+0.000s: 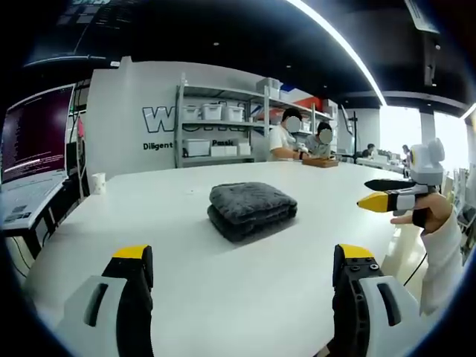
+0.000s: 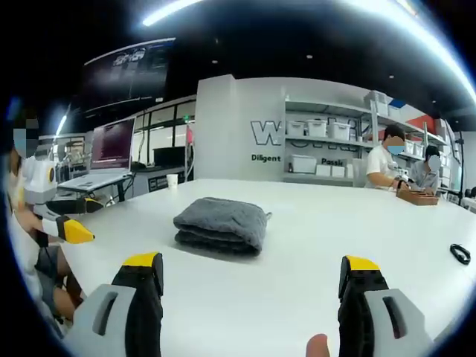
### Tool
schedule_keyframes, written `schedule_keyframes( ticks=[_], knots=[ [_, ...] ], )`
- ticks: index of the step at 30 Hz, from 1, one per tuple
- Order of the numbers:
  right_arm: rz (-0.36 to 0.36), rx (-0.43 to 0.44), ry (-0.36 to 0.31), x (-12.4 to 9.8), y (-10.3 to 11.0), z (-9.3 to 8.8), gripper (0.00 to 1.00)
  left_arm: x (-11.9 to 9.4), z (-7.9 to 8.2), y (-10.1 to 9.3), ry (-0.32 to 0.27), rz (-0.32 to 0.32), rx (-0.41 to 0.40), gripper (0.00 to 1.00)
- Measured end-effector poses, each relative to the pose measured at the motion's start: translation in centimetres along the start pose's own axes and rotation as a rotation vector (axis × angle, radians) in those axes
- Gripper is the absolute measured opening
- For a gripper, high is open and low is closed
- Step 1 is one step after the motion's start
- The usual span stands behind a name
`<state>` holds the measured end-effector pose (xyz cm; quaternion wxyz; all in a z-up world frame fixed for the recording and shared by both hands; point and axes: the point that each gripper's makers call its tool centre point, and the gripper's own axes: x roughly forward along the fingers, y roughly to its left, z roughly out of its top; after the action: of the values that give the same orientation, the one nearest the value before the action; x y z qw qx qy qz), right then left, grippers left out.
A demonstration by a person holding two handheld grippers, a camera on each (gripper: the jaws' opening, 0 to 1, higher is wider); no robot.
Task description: Open the folded towel by lifting each exposed corner and separating the folded layers until the towel lies flat within the target outline without major curled edges
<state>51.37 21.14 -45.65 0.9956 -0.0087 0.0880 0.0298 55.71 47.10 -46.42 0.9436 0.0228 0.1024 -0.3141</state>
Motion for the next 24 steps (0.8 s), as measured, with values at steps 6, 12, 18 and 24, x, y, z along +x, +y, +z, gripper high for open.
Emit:
schedule_keyframes(
  ticks=[6,12,18,24],
  knots=[
    [0.0,0.0,0.003,0.03,-0.01,-0.08,1.0,-0.14,0.08,0.27,-0.002,0.01,0.004,1.0],
    [0.001,-0.002,0.007,0.08,0.01,-0.18,1.0,-0.14,0.06,0.37,-0.001,0.013,0.003,1.0],
    [-0.005,-0.001,0.009,0.13,-0.19,-0.29,1.0,-0.14,0.02,0.51,-0.002,0.014,0.0,1.0],
    [-0.007,-0.007,0.019,0.27,-0.16,-0.53,1.0,-0.19,-0.04,0.68,-0.001,0.017,-0.002,1.0]
  ],
)
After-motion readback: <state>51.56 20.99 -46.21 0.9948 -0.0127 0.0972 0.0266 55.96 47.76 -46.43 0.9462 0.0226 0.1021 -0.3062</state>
